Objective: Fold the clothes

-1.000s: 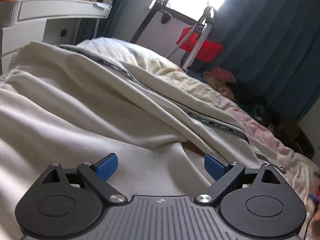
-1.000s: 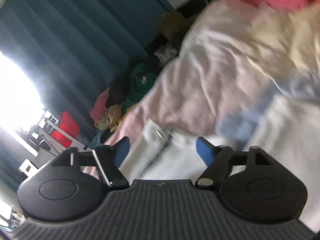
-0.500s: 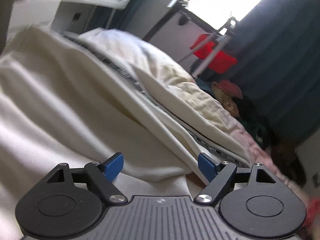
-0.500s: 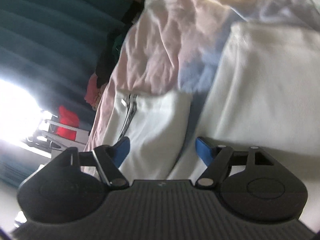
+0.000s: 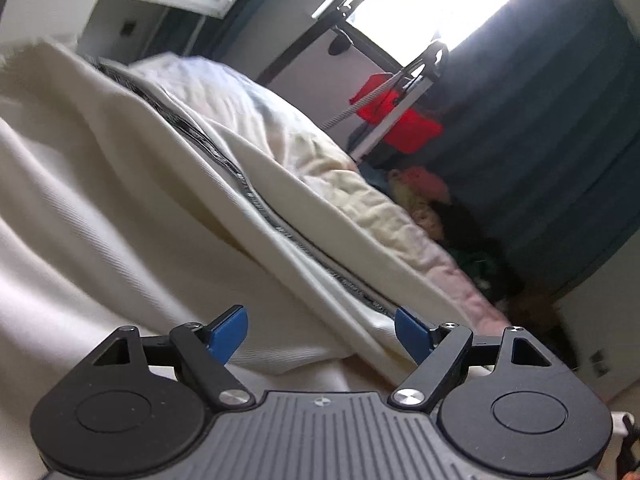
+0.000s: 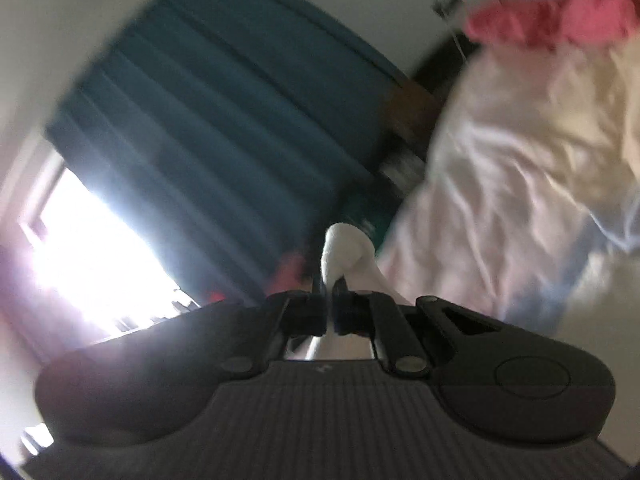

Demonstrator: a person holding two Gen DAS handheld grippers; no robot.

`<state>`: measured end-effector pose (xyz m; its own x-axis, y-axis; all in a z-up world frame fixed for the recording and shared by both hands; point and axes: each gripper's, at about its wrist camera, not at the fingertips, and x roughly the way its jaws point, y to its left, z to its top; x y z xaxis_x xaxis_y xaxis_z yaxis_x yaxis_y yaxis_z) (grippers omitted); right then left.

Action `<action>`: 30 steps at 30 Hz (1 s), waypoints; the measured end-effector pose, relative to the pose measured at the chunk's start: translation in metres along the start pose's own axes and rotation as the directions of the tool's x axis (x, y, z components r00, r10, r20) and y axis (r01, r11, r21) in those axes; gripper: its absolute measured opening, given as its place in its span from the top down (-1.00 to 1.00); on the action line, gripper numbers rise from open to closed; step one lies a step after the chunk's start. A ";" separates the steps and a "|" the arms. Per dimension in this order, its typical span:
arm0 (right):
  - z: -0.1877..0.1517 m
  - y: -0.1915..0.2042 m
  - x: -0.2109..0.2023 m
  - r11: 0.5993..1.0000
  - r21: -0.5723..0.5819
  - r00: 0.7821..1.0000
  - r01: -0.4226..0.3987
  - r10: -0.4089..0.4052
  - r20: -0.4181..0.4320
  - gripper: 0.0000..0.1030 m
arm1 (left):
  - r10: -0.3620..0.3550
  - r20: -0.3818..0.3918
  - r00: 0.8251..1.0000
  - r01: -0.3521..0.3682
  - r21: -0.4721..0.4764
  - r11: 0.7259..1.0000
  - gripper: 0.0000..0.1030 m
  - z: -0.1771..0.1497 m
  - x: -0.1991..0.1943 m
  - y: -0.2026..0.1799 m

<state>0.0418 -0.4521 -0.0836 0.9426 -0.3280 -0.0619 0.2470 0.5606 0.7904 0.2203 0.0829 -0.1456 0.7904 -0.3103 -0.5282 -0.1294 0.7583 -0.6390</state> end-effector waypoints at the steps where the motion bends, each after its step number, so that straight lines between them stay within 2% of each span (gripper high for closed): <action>1: 0.004 0.009 -0.010 1.000 -0.017 1.000 -0.012 0.012 0.018 0.89 | -0.016 -0.007 1.000 0.016 -0.022 1.000 -0.56 0.003 0.004 0.003; 4: 0.017 0.033 -0.039 0.996 -0.072 0.997 -0.044 0.049 0.067 0.89 | -0.064 -0.027 0.998 0.062 -0.089 0.994 -0.46 0.011 0.015 0.011; 6: 0.019 0.044 -0.057 0.990 -0.128 0.993 -0.050 0.062 0.096 0.89 | -0.097 -0.038 0.995 0.091 -0.134 0.987 -0.09 0.017 0.023 0.016; 8: 0.021 0.057 -0.072 0.980 -0.199 0.988 -0.033 0.062 0.144 0.89 | -0.100 -0.027 0.995 0.094 -0.175 0.980 0.66 0.025 0.029 0.020; 10: 0.022 0.068 -0.075 0.969 -0.248 0.981 0.016 0.033 0.190 0.88 | -0.127 -0.004 0.992 0.124 -0.205 0.971 0.75 0.035 0.029 0.020; 14: 0.027 0.070 -0.024 0.949 -0.282 0.980 0.138 -0.089 0.180 0.88 | -0.137 0.022 0.990 0.138 -0.102 0.985 0.75 0.062 0.027 -0.008; 17: 0.018 0.048 0.063 0.932 -0.277 0.972 0.235 -0.220 0.085 0.88 | -0.123 0.011 0.992 0.124 -0.054 0.991 0.75 0.075 0.045 -0.022; 22: -0.012 0.005 0.199 0.876 -0.324 0.913 0.357 -0.400 -0.075 0.88 | -0.063 -0.024 0.998 0.063 -0.028 0.998 0.73 0.078 0.098 -0.019; 25: -0.030 -0.013 0.247 0.847 -0.383 0.883 0.368 -0.448 -0.142 0.85 | -0.008 -0.041 0.999 0.010 0.049 0.999 0.67 0.073 0.113 -0.019; 27: -0.037 -0.021 0.256 0.862 -0.379 0.884 0.337 -0.428 -0.187 0.81 | 0.013 -0.039 0.999 -0.008 0.140 0.990 0.61 0.066 0.105 -0.023; 28: -0.038 -0.026 0.257 0.877 -0.363 0.889 0.316 -0.407 -0.209 0.79 | 0.023 -0.037 0.999 -0.016 0.188 0.982 0.46 0.063 0.101 -0.026; 29: -0.038 -0.032 0.255 0.897 -0.332 0.899 0.291 -0.375 -0.226 0.65 | 0.026 -0.037 0.999 -0.017 0.231 0.973 0.24 0.059 0.096 -0.030; 30: -0.036 -0.036 0.250 0.913 -0.307 0.907 0.270 -0.348 -0.238 0.23 | 0.022 -0.034 0.999 -0.011 0.277 0.961 0.12 0.054 0.091 -0.036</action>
<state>0.2762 -0.5269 -0.1496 0.8221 -0.3120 -0.4762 0.5489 0.6565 0.5174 0.3298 0.0582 -0.1401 0.7667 -0.3130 -0.5606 0.0325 0.8909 -0.4530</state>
